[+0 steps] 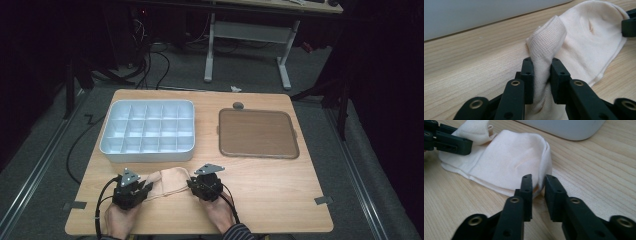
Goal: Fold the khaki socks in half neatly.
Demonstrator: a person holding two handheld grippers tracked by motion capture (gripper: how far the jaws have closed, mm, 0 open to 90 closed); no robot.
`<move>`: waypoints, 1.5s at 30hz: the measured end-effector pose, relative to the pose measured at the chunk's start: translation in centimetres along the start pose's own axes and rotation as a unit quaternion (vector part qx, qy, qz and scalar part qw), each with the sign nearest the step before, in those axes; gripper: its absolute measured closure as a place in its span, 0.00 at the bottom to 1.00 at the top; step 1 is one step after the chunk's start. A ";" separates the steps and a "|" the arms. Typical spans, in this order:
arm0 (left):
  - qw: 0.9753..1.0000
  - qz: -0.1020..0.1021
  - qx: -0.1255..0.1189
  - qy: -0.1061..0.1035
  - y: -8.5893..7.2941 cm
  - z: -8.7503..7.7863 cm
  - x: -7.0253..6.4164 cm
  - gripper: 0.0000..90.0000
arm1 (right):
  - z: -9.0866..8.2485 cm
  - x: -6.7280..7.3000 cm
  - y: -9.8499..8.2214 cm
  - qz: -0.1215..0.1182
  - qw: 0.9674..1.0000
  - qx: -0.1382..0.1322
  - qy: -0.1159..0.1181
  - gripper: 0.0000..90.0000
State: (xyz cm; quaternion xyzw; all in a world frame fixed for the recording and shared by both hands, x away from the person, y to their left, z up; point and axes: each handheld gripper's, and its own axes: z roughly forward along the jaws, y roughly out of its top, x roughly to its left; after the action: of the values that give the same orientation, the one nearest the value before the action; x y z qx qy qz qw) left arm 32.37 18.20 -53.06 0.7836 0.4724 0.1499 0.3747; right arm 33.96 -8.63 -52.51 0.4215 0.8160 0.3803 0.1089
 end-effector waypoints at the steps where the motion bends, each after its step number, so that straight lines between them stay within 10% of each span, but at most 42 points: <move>1: 1.000 0.000 0.001 -0.003 0.0 0.0 0.0 0.84 | 0.0 0.0 0.0 0.003 1.000 0.002 0.000 0.90; 45: 0.995 0.020 -0.027 -0.094 4.3 3.1 -4.6 0.88 | -6.1 -4.4 -3.5 0.031 0.998 -0.028 -0.049 0.99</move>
State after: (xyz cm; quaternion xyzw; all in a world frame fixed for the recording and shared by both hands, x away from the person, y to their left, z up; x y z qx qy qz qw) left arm 34.56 11.77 -51.43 0.7931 0.4148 0.0961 0.4355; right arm 31.54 -16.50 -51.47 0.4613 0.7852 0.3855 0.1484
